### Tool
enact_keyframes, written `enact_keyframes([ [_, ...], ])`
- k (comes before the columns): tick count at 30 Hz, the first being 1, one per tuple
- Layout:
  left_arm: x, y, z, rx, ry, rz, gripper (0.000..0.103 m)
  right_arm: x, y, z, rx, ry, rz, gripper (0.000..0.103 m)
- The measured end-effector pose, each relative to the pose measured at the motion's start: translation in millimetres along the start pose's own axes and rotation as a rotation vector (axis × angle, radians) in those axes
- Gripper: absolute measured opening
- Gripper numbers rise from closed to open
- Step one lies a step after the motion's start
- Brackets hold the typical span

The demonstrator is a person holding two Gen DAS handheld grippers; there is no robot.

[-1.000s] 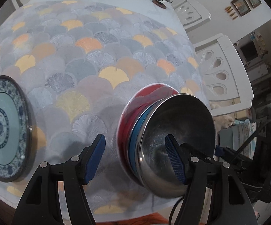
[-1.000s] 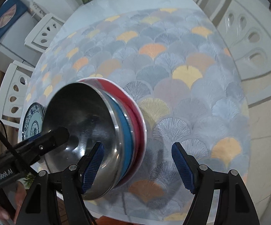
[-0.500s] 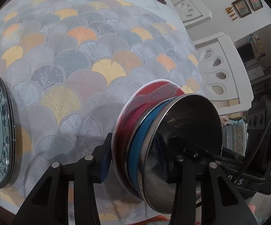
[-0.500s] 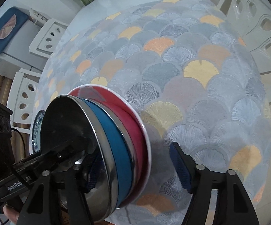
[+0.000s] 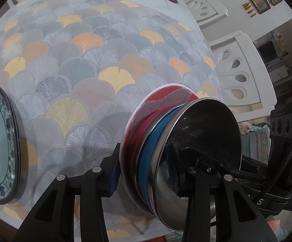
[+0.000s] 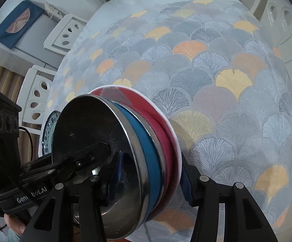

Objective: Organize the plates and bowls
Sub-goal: 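Lift the nested bowl stack and carry it over the plate stack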

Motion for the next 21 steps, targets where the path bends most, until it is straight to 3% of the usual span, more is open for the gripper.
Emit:
enact_keyframes([
  [10, 3.4, 22.4, -61.6, -0.112, 0.004, 0.018, 0.037, 33.3, 21.1, -25.5, -0.026, 0.034, 0.014, 0.051],
  [15, 20.3, 35.9, -121.8, -0.207, 0.000, 0.044, 0.037, 88.1, 32.5, -54.6, -0.106, 0.035, -0.026, 0.050],
  [21, 64.6, 35.9, -183.2, -0.262, 0.036, 0.040, 0.037, 162.0, 30.2, -59.9, -0.116, 0.076, -0.042, 0.051],
])
Point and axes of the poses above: each gripper's, at about its wrist camera, not at the fingertips, and z roughly the way its jaws point, x to its left, y to its top, the point moved 5 cm from there along z, roughly the way its jaws point, and after that the axes turned 13 degrees about -y, right-handed, at the moved point
